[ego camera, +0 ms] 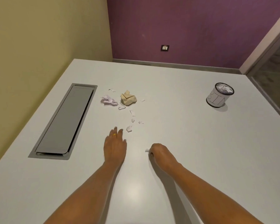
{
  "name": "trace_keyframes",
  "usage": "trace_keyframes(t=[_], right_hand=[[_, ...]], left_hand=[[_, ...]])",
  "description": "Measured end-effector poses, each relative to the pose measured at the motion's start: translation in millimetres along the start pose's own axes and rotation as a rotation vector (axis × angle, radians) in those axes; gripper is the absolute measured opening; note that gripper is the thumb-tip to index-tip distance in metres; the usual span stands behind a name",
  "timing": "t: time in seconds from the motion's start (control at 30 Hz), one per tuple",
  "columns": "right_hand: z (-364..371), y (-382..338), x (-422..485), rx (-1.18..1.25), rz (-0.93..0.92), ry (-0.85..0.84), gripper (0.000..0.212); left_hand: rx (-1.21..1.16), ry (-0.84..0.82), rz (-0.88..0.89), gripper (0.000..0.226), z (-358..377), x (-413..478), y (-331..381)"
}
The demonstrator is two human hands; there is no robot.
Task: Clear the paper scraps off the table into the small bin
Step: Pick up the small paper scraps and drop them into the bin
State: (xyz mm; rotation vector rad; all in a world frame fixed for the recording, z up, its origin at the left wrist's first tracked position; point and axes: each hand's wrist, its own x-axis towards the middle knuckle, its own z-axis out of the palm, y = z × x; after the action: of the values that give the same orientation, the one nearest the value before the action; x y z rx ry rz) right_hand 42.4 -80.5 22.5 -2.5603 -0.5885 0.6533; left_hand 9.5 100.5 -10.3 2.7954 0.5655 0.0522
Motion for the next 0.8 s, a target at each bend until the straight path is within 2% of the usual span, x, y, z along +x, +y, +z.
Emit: trace_keyframes(t=[0.13, 0.23, 0.3, 0.4, 0.57, 0.67, 0.8], right_hand=[[-9.6, 18.9, -9.6, 0.06, 0.03, 0.016, 0.029], [-17.4, 33.4, -16.1, 0.059, 0.043, 0.027, 0.029], [-23.1, 42.9, -18.4, 0.031, 0.074, 0.049, 0.025], [-27.2, 58.8, -21.1, 0.024, 0.065, 0.073, 0.027], [-34.0, 83.2, -23.7, 0.045, 0.03, 0.108, 0.029], [-43.0, 97.5, -21.3, 0.059, 0.064, 0.118, 0.028], [-61.7, 116.7, -17.8, 0.083, 0.095, 0.096, 0.03]], left_hand=[[-0.071, -0.125, 0.146, 0.052, -2.3, 23.8, 25.3], [-0.018, -0.265, 0.2, 0.044, -1.3, 33.7, 33.1], [-0.026, -0.257, 0.162, 0.037, 0.0, 34.4, 35.4], [0.074, -0.136, 0.165, 0.026, -0.7, 31.0, 38.6], [0.31, -0.237, 0.241, 0.016, -10.5, 32.6, 45.1], [0.338, -0.23, 0.315, 0.04, -9.0, 34.3, 51.2], [0.255, -0.212, 0.337, 0.045, -8.6, 39.6, 76.2]])
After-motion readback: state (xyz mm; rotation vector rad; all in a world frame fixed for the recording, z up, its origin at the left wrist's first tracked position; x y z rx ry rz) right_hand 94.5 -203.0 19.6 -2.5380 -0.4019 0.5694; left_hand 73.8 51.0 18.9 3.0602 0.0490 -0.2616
